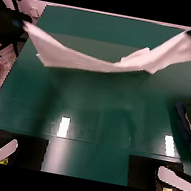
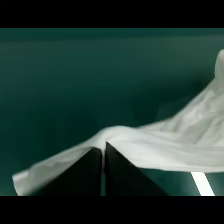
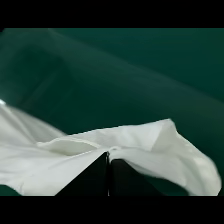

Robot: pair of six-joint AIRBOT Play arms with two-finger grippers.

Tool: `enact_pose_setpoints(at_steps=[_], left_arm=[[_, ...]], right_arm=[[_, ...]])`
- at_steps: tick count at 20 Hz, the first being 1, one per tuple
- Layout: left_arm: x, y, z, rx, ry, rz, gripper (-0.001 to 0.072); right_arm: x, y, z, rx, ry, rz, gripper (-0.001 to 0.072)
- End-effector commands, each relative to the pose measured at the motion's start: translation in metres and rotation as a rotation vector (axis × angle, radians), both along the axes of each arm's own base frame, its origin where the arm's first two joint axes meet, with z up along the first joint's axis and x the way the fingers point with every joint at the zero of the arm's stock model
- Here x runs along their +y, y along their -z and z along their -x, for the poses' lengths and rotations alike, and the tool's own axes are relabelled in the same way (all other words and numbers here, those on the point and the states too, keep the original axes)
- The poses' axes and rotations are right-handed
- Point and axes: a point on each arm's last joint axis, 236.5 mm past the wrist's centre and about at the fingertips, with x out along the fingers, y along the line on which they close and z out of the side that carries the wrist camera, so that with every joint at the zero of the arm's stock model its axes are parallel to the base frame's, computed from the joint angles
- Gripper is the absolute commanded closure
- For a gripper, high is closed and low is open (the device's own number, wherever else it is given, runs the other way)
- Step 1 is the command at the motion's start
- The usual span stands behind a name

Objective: Fold the shirts.

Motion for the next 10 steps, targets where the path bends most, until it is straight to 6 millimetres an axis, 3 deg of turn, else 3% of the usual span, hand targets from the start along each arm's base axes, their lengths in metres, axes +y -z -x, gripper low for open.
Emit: enact_pose_setpoints(at_steps=[1,4,10], left_arm=[[0.001,-0.102,0.039,-0.271,-0.037,-0.070,0.0686],[-0.003,-0.157,0.072,-0.415,-0.044,-0.109,0.0686],[-0.018,-0.235,0.140,-0.655,-0.032,-0.188,0.0686]], right_arm=[[-0.006,-0.104,0.061,-0.286,0.081,0.036,0.0687],[-0.008,-0.169,0.126,-0.495,0.154,0.087,0.0687],[0.000,-0.242,0.230,-0.819,0.320,0.152,0.0686]])
